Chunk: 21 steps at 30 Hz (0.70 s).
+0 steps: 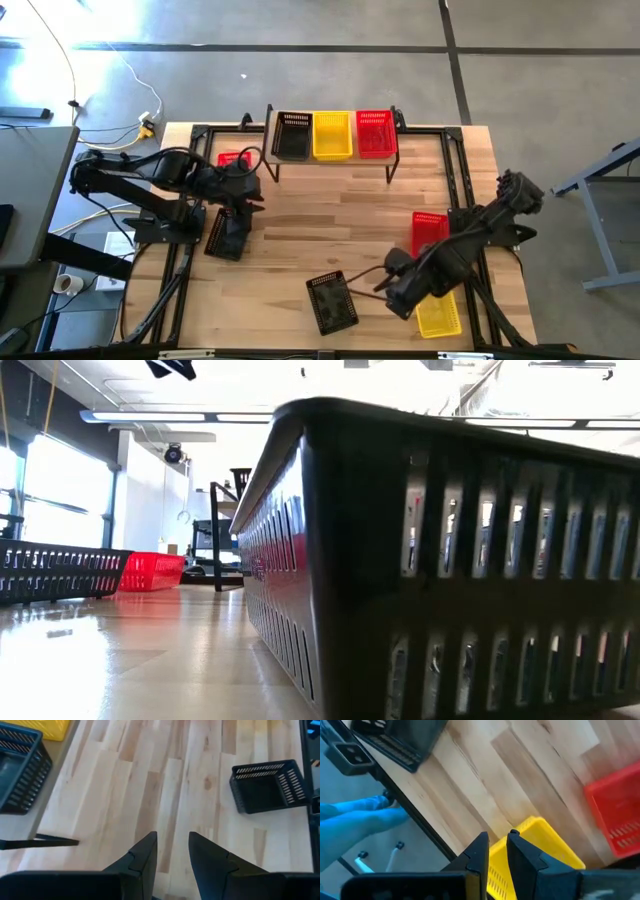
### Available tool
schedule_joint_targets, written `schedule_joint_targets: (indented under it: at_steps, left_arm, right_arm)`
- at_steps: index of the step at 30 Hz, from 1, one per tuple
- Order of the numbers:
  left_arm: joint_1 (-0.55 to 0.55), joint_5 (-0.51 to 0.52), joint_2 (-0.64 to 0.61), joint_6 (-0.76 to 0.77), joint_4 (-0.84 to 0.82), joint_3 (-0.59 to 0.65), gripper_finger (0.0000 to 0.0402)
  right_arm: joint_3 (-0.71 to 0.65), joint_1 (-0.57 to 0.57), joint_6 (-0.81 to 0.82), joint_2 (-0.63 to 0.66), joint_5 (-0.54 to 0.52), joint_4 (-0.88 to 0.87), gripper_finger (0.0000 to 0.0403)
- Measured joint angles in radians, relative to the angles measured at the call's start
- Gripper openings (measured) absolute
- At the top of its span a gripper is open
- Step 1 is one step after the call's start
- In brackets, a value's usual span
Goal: Stack baskets on shelf by color
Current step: Stack the bottom black bin on top of the black bin on the shelf
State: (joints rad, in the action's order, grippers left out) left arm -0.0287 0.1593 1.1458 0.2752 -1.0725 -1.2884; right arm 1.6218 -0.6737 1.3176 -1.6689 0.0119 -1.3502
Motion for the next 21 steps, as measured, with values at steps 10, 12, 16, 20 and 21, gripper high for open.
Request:
schedule_joint_targets:
  at_steps: [10,12,16,20,21]
  left_arm:
    - [-0.044,0.003,0.001,0.119,0.002,0.0,0.0102]
    - [-0.049,0.005,0.007,0.146,0.004,0.0,0.0102]
    - [-0.061,0.005,0.014,0.167,0.006,0.0,0.0102]
    - [-0.072,0.003,0.029,0.19,0.007,0.0,0.0102]
    - [-0.073,0.004,0.034,0.206,0.013,-0.001,0.0102]
  right_arm:
    - [-0.001,-0.022,0.15,-0.009,-0.099,0.069,0.0055]
    - [-0.001,-0.006,0.15,-0.011,-0.114,0.15,0.0055]
    - [0.0,0.033,0.148,-0.019,-0.176,0.274,0.0055]
    - [0.0,0.069,0.117,-0.055,-0.195,0.332,0.0055]
    - [0.0,0.075,0.107,-0.065,-0.196,0.341,0.0055]
